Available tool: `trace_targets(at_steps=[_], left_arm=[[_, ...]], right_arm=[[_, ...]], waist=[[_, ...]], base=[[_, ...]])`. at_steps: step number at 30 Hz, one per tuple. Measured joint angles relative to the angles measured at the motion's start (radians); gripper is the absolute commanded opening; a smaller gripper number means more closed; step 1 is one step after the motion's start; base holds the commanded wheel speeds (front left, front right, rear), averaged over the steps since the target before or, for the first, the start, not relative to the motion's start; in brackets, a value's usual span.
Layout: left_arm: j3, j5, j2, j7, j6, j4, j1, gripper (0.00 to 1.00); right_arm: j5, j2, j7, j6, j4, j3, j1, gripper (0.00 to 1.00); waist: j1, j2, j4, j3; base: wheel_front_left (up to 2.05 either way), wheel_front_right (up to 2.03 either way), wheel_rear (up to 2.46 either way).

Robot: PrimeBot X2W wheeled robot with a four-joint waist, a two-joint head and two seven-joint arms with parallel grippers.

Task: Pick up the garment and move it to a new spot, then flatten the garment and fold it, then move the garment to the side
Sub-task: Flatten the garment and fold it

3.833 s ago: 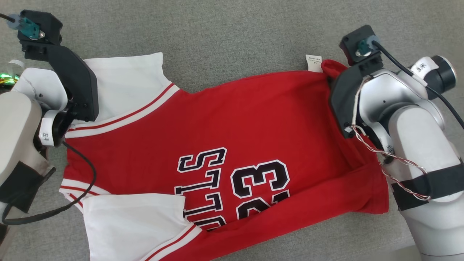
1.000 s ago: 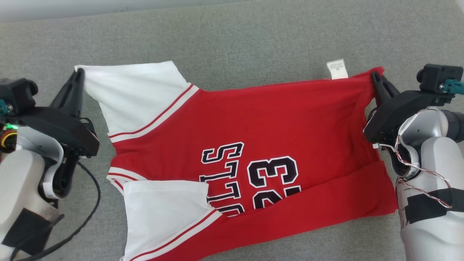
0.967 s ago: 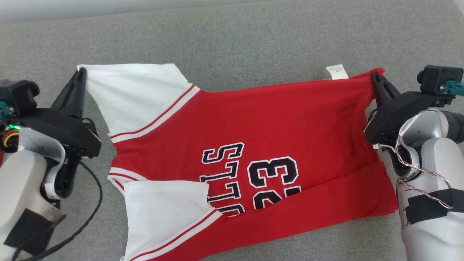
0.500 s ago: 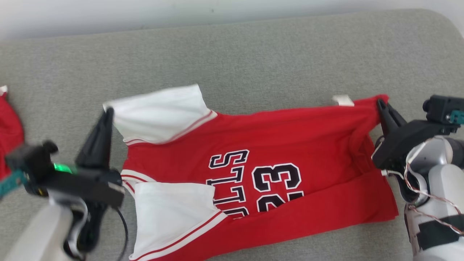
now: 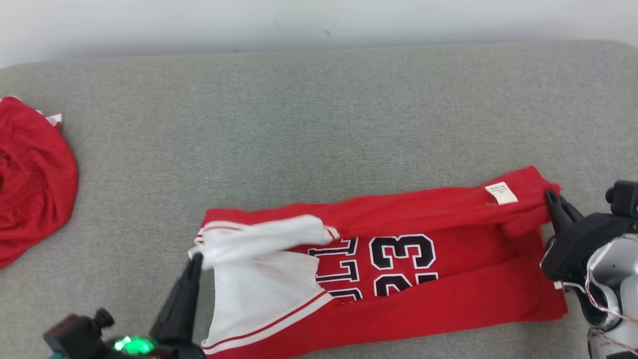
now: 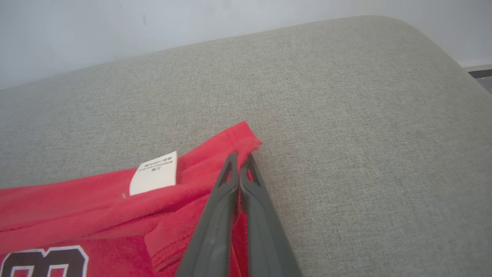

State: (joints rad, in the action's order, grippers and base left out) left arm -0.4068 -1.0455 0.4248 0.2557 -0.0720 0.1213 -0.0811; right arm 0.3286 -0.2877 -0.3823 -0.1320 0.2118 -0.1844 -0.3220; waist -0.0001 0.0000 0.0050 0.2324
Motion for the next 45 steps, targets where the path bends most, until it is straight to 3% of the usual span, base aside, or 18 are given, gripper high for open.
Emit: trace_targets(at_steps=[12,24,25,26,27,32,38,42,45], left_arm=[[-0.045,-0.118,0.003,-0.072,-0.012,-0.006,0.128,0.0],[-0.068,-0.117,0.007,-0.092,0.001,-0.091,0.137,0.0],[-0.069,-0.106,0.008,-0.09,0.007,-0.101,0.137,0.2],[-0.07,-0.097,0.01,-0.09,0.016,-0.115,0.136,0.91],[-0.074,-0.085,0.012,-0.09,0.023,-0.128,0.136,1.0],[-0.074,-0.025,0.022,-0.062,0.056,-0.178,0.122,1.0],[-0.033,0.14,0.021,-0.002,0.1,-0.218,0.089,1.0],[0.056,0.318,-0.024,0.004,0.143,-0.192,0.072,1.0],[0.135,0.464,-0.082,0.007,0.146,-0.142,0.071,1.0]], right_arm=[[-0.007,0.012,-0.114,0.0,-0.081,-0.051,0.12,0.0],[-0.028,0.08,-0.186,0.0,-0.146,-0.115,0.208,0.0],[-0.033,0.085,-0.191,0.0,-0.15,-0.122,0.213,0.46],[-0.041,0.093,-0.191,0.0,-0.155,-0.133,0.217,1.0],[-0.047,0.1,-0.195,0.0,-0.158,-0.14,0.219,1.0],[-0.067,0.125,-0.189,0.0,-0.186,-0.171,0.223,1.0],[-0.078,0.158,-0.192,0.0,-0.245,-0.212,0.237,1.0],[-0.093,0.18,-0.21,0.0,-0.277,-0.248,0.242,1.0],[-0.104,0.193,-0.226,0.0,-0.291,-0.262,0.24,1.0]], waist=[[0.0,0.0,0.03,-0.02],[0.0,0.0,0.043,-0.023],[0.0001,0.0,0.043,-0.023],[0.0001,0.0,0.042,-0.024],[0.0001,0.0,0.042,-0.024],[0.0001,0.0,0.041,-0.029],[0.0001,0.0,0.045,-0.047],[0.0001,0.0001,0.049,-0.062],[0.0001,0.0,0.052,-0.07]], base=[[0.0,0.0,0.0],[0.0,0.0,0.0],[0.0,0.0,0.0],[0.0,0.0,0.0],[0.0,0.0,0.0],[0.0,0.0,0.0],[0.0,0.0,0.0],[0.0,0.0,0.0],[0.0,0.0,0.0]])
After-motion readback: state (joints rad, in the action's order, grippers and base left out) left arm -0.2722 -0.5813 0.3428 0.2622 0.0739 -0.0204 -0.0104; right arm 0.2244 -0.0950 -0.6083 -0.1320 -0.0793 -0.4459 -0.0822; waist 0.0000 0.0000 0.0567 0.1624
